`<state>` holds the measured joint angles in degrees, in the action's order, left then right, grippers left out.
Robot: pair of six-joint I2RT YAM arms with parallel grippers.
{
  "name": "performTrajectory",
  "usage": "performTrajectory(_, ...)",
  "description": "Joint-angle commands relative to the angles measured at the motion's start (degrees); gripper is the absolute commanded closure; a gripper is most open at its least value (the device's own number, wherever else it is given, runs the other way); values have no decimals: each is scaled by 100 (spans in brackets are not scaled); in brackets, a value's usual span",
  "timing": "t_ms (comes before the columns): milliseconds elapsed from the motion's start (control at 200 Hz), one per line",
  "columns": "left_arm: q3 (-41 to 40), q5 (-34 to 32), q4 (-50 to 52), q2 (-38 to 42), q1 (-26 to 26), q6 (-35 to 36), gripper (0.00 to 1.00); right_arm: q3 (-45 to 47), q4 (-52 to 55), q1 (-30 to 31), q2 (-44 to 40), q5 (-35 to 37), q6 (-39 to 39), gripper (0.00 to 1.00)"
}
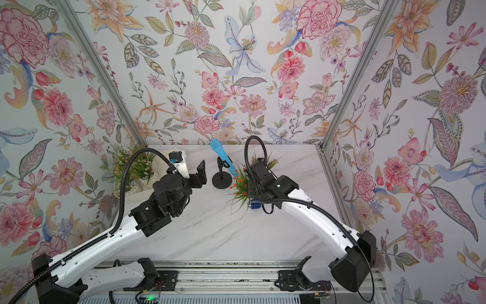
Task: Put the potted gypsophila into the storage box
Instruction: Pick up the baby's breath potted plant from the center of the board, then place the baby's breath potted plant at the storage box.
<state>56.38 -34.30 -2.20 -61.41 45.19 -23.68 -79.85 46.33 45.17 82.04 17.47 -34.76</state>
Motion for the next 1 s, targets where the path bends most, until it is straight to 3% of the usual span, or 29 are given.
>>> performTrajectory(0, -239, 406, 150, 461, -665, -59, 17, -921, -493, 403, 748, 310, -56, 95)
performTrajectory(250, -763, 1215, 65, 986, -2286, 361, 17, -3698, -401, 917, 3111, -77, 349, 94)
performTrajectory(570, -1156, 1628, 425, 1696, -3449, 340, 15, -7955, -528, 856, 6167, -552, 1145, 90)
performTrajectory(640, -1238, 1872, 410, 1774, -3798, 236, 15, -8002, -956, 771, 6379, -852, 1127, 89)
performTrajectory(801, -1293, 2605, 387, 1553, -4417, 37, 16, -7029, -2440, 688, 6350, -1458, 1084, 87)
performTrajectory(991, -646, 3246, 1065, 718, -4666, 288, 16, -7404, -2737, 640, 6778, -1521, 1033, 87)
